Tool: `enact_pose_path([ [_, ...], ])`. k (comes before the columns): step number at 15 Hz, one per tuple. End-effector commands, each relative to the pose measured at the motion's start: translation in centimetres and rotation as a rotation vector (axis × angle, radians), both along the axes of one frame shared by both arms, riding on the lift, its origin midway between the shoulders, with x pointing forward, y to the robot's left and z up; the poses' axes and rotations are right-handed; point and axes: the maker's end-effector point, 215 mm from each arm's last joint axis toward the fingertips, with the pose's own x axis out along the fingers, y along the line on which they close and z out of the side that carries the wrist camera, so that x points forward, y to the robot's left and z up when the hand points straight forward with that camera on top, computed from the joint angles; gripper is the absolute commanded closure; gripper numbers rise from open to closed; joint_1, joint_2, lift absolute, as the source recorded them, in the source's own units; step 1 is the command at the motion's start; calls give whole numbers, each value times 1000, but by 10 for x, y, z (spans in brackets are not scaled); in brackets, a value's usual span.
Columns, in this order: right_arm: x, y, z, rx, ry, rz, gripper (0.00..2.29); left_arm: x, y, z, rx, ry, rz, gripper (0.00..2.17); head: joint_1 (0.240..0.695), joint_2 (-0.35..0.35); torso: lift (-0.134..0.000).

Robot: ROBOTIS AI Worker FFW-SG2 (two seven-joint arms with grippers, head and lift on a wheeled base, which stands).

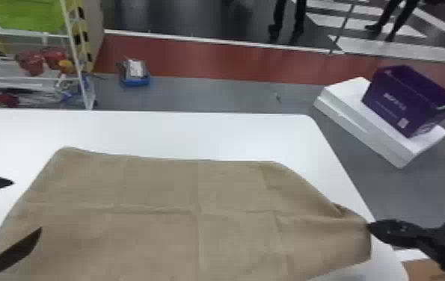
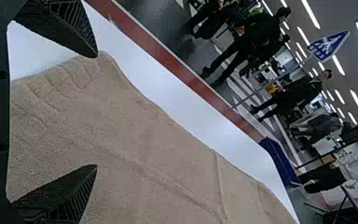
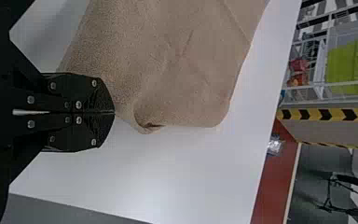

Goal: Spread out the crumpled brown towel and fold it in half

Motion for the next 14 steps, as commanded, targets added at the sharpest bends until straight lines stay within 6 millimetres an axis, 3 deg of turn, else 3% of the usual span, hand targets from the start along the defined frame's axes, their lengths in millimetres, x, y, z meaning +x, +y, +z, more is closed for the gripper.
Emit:
enact_pose_path([
  [1, -7, -2, -21, -40, 35, 31, 1004, 1, -4, -1, -2, 1, -6, 36, 695, -255, -123],
  [2, -5, 2, -16, -9, 19, 28, 505, 1, -4, 0, -1, 0, -6, 36, 695, -265, -123],
  [3, 0, 4, -8, 19, 3, 15, 238, 1, -2, 0, 1, 0, -3, 36, 695, -271, -123],
  [6, 19, 10, 10, 125, -33, -27, 211, -1, 1, -1, 3, -1, -2, 36, 695, -258, -123],
  [8, 40, 1, -6, 110, -26, -125, 211, -2, 1, -3, 4, 1, -4, 36, 695, -248, -123],
  [11, 77, 2, -31, 77, 1, -192, 215, -2, -2, -3, 3, 1, -9, 36, 695, -253, -123],
  [14, 93, 14, -32, 99, 3, -196, 215, -2, -3, 0, 8, -12, -16, 36, 695, -239, -123],
])
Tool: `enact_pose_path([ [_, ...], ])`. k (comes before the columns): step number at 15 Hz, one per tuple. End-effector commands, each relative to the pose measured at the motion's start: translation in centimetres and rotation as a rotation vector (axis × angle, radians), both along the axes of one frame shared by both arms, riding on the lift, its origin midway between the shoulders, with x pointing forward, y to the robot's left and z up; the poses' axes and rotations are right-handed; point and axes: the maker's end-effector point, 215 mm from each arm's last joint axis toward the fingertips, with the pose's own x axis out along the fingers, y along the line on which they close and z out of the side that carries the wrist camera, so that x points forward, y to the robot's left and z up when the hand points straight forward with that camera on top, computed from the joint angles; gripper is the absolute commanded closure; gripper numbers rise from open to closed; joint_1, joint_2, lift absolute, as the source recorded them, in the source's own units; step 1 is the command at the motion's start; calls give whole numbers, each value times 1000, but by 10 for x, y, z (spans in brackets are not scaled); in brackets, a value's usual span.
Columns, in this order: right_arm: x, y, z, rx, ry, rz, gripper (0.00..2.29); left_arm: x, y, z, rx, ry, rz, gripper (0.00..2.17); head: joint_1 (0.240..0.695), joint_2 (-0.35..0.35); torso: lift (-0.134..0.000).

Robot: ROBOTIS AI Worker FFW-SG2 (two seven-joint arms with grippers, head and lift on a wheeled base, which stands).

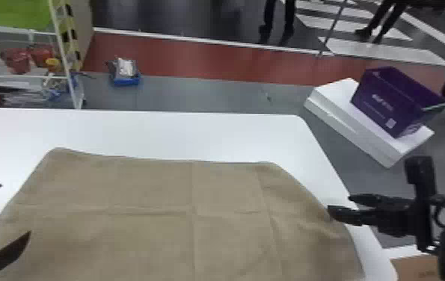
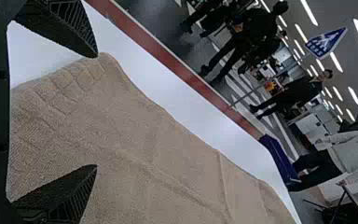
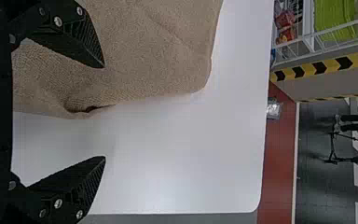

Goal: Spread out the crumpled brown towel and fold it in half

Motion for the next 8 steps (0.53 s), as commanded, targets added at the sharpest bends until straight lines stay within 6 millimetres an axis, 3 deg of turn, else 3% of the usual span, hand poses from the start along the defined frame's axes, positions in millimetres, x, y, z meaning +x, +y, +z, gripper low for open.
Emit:
enact_pose_path([
  [1, 8, 9, 1, 5, -3, 11, 215, 0, 0, 2, 0, -4, -2, 36, 695, -232, -123],
  [8, 14, 7, 3, -9, -8, 3, 215, 4, -10, 0, -7, -8, -12, 36, 695, -222, -123],
])
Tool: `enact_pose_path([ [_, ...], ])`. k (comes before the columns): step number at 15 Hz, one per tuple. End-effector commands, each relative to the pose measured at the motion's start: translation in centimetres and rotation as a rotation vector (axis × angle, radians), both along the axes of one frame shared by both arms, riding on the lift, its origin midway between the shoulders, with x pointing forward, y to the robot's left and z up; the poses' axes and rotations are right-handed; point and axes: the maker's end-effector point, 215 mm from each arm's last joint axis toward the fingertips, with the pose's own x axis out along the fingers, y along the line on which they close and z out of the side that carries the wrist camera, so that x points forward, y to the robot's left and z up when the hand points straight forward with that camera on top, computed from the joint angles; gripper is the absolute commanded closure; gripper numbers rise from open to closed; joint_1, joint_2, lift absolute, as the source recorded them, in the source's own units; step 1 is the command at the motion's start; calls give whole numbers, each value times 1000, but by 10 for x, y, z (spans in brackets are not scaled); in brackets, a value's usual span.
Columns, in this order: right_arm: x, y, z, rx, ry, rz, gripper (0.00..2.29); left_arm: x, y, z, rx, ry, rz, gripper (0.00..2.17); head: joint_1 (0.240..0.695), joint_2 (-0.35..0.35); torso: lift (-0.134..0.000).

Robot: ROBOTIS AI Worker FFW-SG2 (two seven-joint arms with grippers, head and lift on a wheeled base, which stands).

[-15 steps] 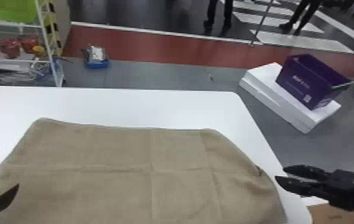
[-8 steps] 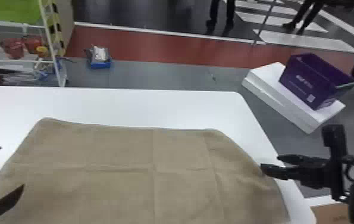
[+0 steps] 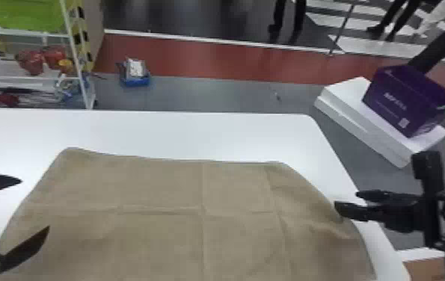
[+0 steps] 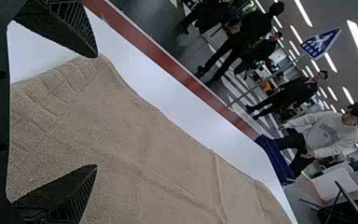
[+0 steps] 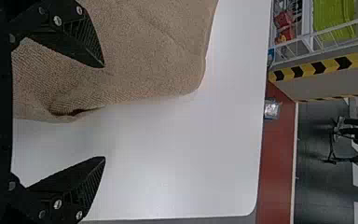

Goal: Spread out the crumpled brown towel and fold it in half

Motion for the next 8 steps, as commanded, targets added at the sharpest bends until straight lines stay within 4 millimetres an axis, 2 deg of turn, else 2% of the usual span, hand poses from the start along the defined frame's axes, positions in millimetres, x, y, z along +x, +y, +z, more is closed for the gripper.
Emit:
enact_pose_path([
  [1, 6, 2, 0, 2, -3, 0, 215, 0, -3, 0, -1, 1, -7, 36, 695, -224, -123],
  [8, 32, 15, -11, -26, 14, 3, 215, -3, -3, 0, 6, -3, -10, 36, 695, -214, -123],
])
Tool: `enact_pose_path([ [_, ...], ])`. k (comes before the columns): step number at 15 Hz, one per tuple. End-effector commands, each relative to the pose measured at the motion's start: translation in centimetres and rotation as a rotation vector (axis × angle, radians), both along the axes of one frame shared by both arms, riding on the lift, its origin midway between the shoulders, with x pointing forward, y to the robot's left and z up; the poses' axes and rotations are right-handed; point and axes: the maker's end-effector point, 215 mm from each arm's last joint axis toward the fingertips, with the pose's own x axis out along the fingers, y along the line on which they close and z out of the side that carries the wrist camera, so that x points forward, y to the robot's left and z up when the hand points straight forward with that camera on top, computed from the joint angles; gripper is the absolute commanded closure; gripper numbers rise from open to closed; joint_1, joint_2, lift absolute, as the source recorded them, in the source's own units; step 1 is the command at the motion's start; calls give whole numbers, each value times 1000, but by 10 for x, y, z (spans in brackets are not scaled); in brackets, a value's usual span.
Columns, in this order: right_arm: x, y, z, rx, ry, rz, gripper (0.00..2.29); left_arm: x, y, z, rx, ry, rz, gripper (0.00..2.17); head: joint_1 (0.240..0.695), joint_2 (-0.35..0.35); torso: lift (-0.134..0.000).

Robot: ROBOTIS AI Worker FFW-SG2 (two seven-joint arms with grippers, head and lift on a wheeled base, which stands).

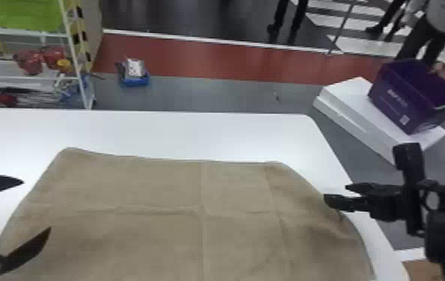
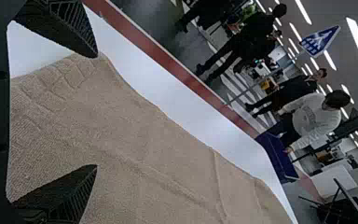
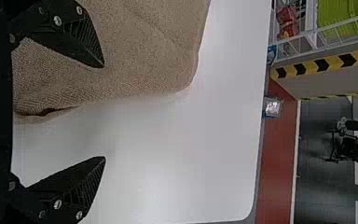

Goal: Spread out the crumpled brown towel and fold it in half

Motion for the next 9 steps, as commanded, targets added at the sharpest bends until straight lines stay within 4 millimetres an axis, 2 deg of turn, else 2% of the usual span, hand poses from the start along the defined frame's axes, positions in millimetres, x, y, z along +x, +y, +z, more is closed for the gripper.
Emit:
enact_pose_path([
  [1, 9, 7, -6, -10, 13, 10, 215, -2, 1, 0, 4, -3, -1, 36, 695, -212, -123],
  [5, 20, 15, -19, -33, 42, 13, 215, -4, 0, -1, 5, -2, -5, 36, 695, -197, -123],
  [6, 22, 19, -21, -28, 45, 16, 275, -5, 0, -1, 5, -2, -7, 36, 695, -193, -123],
  [9, 25, 27, -22, -22, 47, 30, 697, -9, 0, -3, 8, 0, -10, 36, 695, -183, -123],
])
